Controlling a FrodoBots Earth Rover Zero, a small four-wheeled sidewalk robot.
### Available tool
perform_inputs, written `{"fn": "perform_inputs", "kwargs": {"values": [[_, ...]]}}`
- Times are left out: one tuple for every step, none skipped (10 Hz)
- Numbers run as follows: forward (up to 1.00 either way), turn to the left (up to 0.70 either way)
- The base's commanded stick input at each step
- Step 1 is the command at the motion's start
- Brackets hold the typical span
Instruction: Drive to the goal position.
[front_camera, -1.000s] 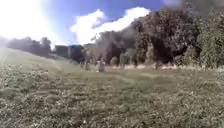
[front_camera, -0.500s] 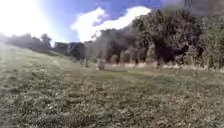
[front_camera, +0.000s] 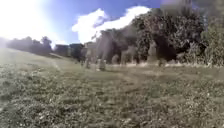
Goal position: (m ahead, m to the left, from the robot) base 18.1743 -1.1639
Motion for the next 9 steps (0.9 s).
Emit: {"fn": "perform_inputs", "kwargs": {"values": [[0.50, 0.00], [0.50, 0.00], [0.50, 0.00], [0.50, 0.00], [0.50, 0.00], [0.50, 0.00], [0.50, 0.00], [0.50, 0.00], [0.50, 0.00]]}}
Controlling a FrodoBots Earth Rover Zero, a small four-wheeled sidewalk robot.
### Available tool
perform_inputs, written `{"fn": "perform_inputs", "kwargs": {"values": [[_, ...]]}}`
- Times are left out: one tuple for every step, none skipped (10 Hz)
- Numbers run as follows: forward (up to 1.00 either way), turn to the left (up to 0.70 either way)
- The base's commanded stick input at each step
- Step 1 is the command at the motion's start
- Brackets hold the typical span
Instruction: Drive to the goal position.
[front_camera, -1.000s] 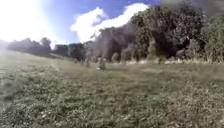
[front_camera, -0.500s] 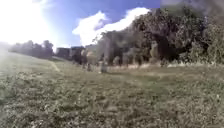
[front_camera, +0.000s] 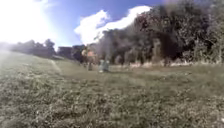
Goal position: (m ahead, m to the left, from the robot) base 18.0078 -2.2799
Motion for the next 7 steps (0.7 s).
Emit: {"fn": "perform_inputs", "kwargs": {"values": [[0.50, 0.00], [0.50, 0.00], [0.50, 0.00], [0.50, 0.00], [0.50, 0.00], [0.50, 0.00], [0.50, 0.00]]}}
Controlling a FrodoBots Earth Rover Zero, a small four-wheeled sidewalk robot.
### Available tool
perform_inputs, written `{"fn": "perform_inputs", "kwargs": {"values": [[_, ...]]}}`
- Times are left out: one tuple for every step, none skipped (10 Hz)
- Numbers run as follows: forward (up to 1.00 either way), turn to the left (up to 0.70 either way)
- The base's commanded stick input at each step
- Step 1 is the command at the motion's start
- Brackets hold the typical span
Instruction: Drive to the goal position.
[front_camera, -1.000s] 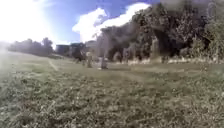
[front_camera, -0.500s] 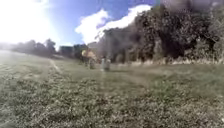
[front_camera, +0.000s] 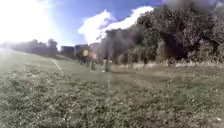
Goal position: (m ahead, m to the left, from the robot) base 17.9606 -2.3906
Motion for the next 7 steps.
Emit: {"fn": "perform_inputs", "kwargs": {"values": [[0.50, 0.00], [0.50, 0.00], [0.50, 0.00], [0.50, 0.00], [0.50, 0.00], [0.50, 0.00], [0.50, 0.00]]}}
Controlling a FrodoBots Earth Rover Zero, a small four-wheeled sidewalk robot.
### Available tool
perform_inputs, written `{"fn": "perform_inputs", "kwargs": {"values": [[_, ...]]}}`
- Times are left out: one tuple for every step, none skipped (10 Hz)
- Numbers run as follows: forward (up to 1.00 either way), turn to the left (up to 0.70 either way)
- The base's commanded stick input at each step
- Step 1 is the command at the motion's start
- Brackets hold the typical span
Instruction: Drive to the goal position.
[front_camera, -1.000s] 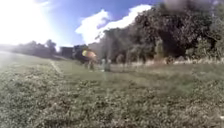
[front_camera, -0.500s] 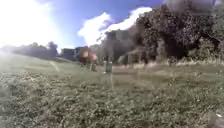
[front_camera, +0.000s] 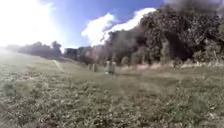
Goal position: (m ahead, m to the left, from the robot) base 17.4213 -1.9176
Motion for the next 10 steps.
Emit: {"fn": "perform_inputs", "kwargs": {"values": [[0.50, 0.00], [0.50, 0.00], [0.50, 0.00], [0.50, 0.00], [0.50, 0.00], [0.50, 0.00], [0.50, 0.00], [0.50, 0.00], [0.50, 0.00], [0.50, 0.00]]}}
